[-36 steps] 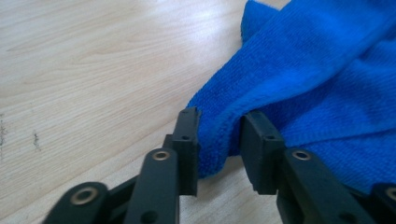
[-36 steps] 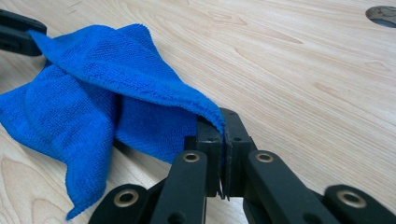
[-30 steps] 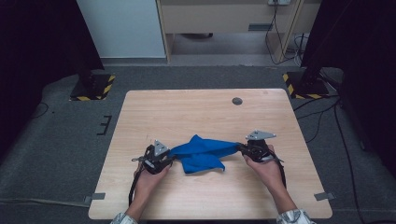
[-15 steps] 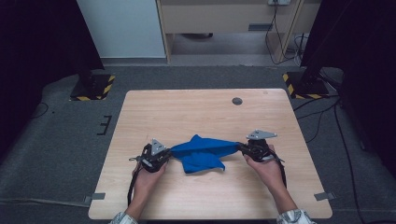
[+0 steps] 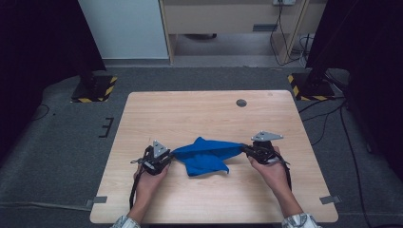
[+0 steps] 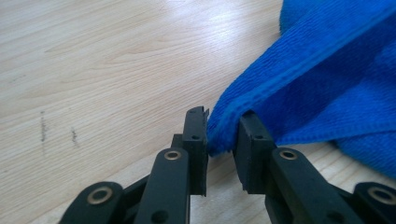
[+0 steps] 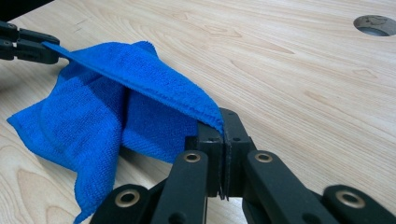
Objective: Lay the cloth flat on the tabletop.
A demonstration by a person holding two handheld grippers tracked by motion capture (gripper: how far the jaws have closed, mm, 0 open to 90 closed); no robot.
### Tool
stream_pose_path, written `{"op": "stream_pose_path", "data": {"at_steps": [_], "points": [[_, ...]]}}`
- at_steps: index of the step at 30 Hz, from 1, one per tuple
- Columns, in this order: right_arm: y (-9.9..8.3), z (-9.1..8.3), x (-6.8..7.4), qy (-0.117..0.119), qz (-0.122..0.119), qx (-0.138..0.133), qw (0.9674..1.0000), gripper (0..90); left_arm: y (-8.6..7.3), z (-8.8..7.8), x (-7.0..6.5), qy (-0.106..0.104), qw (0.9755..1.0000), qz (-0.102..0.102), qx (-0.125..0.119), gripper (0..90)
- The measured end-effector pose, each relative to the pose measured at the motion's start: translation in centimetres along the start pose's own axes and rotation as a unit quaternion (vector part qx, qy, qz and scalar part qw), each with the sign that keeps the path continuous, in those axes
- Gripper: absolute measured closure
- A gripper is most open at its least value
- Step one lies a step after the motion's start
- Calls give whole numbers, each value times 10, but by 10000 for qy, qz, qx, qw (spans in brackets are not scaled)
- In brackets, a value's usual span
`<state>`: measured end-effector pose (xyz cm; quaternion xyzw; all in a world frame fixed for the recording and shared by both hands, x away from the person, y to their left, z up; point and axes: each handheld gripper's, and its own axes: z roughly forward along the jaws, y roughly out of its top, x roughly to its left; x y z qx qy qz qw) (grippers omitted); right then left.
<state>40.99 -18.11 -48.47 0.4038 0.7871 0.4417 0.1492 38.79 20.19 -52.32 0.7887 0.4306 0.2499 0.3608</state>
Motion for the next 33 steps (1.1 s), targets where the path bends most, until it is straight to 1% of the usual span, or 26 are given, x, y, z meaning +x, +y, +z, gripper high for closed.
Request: {"op": "stream_pose_path", "data": {"at_steps": [2, 4, 6, 8, 11, 12, 15, 19, 21, 23, 26, 29, 31, 33], "points": [[0, -1, -1, -44, 14, -8, 10000, 890, -1, 0, 1, 19, 10000, -35, 21, 753], [-1, -2, -3, -41, 70, -17, 10000, 890, -1, -1, 3, -31, 10000, -95, 0, 776], [-1, -2, -4, -23, 76, -3, 10000, 890, -1, -2, 3, -98, 9999, -122, -20, 822], [-1, -2, -3, -24, 70, -16, 10000, 890, 0, -4, 4, -136, 9998, -127, -66, 847], [0, -3, -4, -38, 61, -47, 10000, 889, 2, -7, 5, -156, 9995, -213, -172, 858], [0, -3, -4, -44, 80, -58, 9999, 889, 3, -9, 5, -178, 9992, -271, -220, 860], [2, -6, -5, -59, 85, -127, 9999, 888, 7, -13, 5, -213, 9986, -334, -340, 863], [8, -14, -1, -68, 3, -245, 9997, 887, 10, -19, 3, -263, 9978, -431, -433, 862], [11, -18, 1, -54, -43, -289, 9996, 887, 13, -24, 5, -295, 9968, -513, -546, 862], [14, -22, 3, -81, -135, -290, 9995, 887, 16, -28, 6, -312, 9960, -586, -602, 863], [20, -28, 5, -44, -141, -333, 9993, 887, 22, -34, 6, -311, 9958, -548, -665, 863], [25, -37, 7, -17, -231, -393, 9990, 887, 30, -42, 5, -333, 9952, -491, -772, 863], [28, -44, 8, -37, -314, -412, 9987, 887, 34, -44, 5, -340, 9949, -498, -807, 863], [30, -49, 7, -48, -329, -415, 9986, 887, 39, -45, 4, -358, 9947, -509, -816, 863]]}}
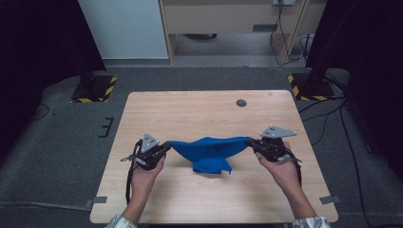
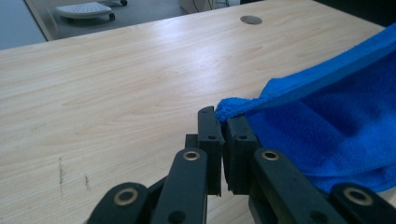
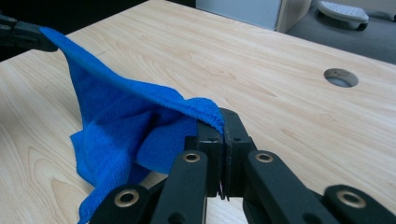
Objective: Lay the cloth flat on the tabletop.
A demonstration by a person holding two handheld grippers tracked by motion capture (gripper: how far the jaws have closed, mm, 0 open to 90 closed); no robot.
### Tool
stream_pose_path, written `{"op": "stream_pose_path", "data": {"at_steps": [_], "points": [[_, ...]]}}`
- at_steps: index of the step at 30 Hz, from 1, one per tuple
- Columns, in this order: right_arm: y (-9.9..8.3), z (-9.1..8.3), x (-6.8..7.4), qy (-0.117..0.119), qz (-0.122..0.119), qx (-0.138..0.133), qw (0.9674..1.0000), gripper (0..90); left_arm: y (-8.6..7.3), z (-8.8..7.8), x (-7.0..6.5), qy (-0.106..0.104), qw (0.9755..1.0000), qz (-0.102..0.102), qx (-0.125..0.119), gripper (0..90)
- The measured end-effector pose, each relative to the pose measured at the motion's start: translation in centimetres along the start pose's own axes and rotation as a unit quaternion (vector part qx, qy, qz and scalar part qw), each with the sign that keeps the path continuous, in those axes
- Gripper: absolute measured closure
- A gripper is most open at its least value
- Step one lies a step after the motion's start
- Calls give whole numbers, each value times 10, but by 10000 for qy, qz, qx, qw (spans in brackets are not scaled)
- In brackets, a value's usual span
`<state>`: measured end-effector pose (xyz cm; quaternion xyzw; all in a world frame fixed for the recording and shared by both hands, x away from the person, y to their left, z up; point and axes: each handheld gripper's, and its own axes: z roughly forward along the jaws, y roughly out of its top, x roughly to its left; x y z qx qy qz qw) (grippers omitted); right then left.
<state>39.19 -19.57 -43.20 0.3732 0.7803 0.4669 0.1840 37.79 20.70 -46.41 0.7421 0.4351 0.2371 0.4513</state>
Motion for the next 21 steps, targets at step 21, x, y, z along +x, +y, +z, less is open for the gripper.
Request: {"op": "stream_pose_path", "data": {"at_steps": [21], "points": [[30, -29, -4, -32, -178, -213, 9996, 884, 45, -10, 2, -103, 9999, 38, -129, 859]]}}
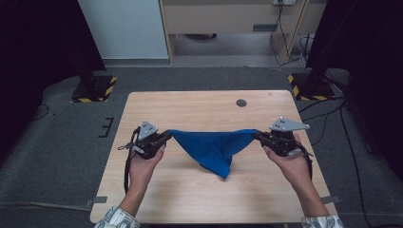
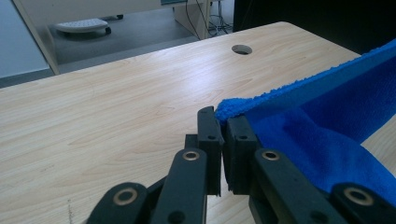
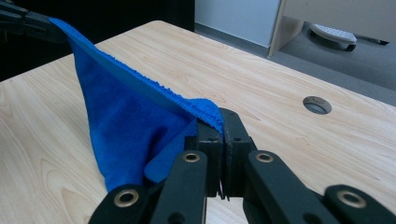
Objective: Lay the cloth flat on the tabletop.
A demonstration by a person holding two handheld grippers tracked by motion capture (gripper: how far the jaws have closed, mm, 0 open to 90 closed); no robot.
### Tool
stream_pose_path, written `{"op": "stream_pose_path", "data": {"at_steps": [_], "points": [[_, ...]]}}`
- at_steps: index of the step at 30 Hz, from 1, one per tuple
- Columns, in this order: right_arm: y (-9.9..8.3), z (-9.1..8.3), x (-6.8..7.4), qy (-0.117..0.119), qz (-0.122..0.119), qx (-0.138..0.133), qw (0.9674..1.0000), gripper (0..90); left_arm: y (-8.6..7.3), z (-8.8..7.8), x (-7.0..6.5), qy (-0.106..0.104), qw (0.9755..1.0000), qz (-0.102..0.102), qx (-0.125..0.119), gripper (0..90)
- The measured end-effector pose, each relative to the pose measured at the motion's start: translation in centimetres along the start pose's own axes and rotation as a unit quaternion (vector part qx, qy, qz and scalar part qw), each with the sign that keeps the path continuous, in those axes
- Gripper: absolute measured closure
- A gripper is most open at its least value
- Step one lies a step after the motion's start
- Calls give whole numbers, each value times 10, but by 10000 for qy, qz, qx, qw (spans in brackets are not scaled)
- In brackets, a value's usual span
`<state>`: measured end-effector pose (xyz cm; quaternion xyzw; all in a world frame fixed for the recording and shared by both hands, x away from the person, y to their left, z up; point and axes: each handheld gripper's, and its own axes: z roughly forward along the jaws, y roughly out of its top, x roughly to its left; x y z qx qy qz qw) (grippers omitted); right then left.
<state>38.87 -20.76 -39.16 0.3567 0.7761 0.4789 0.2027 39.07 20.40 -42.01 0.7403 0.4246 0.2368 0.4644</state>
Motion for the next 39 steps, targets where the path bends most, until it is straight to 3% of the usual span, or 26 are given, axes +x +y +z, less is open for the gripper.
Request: {"op": "stream_pose_path", "data": {"at_steps": [10, 16, 29, 39], "points": [[-3, 14, -10, -4, 87, 66, 9999, 888, -6, 27, 16, -6, 9995, -288, 130, 845], [-6, 18, -14, -69, 121, 158, 9998, 888, -12, 34, 15, -29, 9993, -361, 44, 849], [0, 7, -12, -75, 87, -36, 9999, 887, -5, 12, 6, -45, 9995, -157, -266, 860], [9, 4, -10, -105, 3, -58, 9999, 886, 5, 7, 8, -50, 9993, -186, -316, 859]]}}
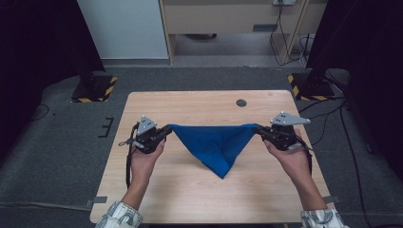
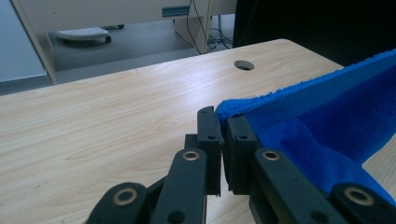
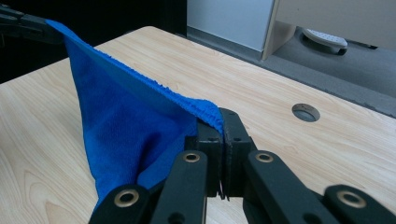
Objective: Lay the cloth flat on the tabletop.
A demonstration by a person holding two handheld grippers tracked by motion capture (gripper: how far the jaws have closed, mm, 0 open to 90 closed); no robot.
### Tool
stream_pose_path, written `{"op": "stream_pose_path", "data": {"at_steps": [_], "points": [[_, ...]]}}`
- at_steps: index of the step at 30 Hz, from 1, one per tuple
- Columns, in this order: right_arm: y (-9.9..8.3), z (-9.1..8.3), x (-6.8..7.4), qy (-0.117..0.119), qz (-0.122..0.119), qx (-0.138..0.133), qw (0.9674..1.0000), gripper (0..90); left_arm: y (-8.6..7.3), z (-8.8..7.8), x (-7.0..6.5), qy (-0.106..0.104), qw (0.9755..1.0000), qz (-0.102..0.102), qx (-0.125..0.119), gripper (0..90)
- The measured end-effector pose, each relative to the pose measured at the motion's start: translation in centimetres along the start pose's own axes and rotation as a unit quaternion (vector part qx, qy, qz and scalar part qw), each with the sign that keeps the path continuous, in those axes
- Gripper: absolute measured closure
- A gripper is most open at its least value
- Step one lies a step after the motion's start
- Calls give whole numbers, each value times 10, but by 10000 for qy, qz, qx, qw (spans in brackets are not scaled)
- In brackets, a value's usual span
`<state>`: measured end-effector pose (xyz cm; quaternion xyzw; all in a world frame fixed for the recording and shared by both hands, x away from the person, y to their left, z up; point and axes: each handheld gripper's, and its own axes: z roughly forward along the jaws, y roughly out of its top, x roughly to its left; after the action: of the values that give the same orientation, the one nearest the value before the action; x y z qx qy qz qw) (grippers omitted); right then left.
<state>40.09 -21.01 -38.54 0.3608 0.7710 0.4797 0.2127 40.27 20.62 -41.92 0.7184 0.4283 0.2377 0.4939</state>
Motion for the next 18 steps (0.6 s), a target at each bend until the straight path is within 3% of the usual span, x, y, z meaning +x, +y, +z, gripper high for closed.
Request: {"op": "stream_pose_path", "data": {"at_steps": [10, 13, 18], "points": [[4, -8, 2, 33, 28, -179, 9998, 884, 11, -16, -6, -118, 9998, -20, -177, 863], [6, -15, 3, 139, 114, -322, 9993, 884, 15, -24, -9, -190, 9995, 40, -251, 862], [10, -26, 8, 161, 61, -397, 9991, 885, 21, -37, -13, -276, 9989, 57, -368, 862]]}}
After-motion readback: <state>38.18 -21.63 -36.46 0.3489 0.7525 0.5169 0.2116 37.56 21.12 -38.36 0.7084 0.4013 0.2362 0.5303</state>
